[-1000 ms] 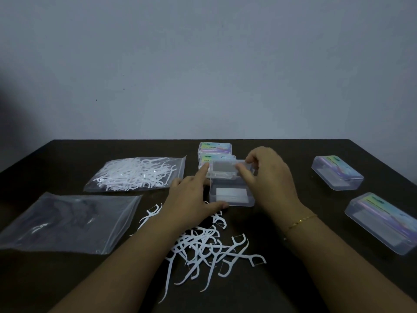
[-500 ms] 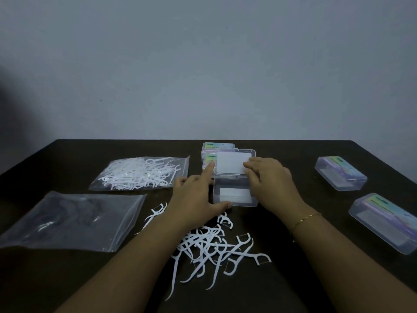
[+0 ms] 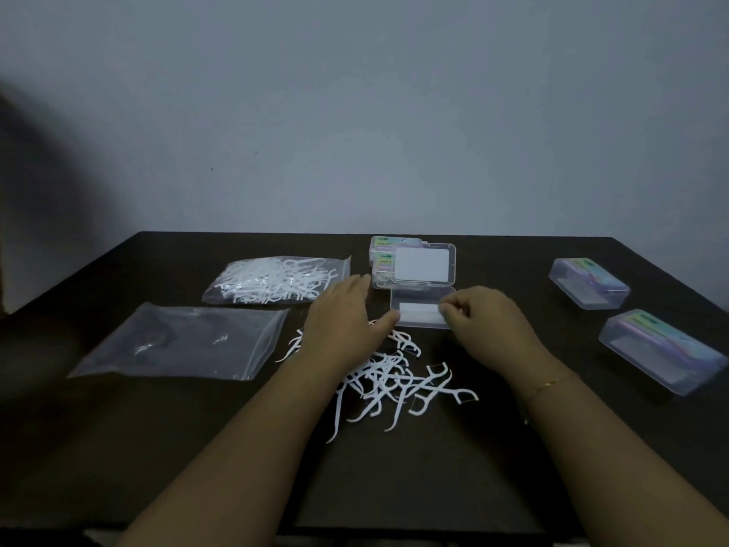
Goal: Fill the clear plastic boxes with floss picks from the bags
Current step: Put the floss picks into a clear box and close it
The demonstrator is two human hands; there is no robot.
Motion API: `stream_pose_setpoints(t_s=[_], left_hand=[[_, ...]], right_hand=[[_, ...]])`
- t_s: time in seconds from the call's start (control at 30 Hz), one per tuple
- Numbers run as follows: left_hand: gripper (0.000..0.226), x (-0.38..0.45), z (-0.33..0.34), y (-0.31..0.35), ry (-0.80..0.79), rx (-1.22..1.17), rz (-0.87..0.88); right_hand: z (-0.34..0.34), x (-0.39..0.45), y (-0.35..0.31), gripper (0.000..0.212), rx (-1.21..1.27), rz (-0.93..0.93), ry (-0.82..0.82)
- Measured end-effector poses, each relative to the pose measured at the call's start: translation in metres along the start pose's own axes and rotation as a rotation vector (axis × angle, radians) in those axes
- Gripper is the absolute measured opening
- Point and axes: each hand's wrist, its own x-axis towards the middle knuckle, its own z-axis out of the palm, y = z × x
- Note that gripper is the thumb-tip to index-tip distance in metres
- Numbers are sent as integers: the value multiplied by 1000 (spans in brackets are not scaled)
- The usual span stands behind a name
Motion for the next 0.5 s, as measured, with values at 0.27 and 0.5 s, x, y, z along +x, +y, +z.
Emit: stream_pose_setpoints(t_s=[0.27, 0.5], left_hand=[[63, -45, -7, -18, 24, 56, -219], [58, -61, -8, -18, -73, 37, -259]], right_hand=[[13, -55, -5, 35, -31, -89, 20], [16, -52, 1, 52, -155, -43, -54]])
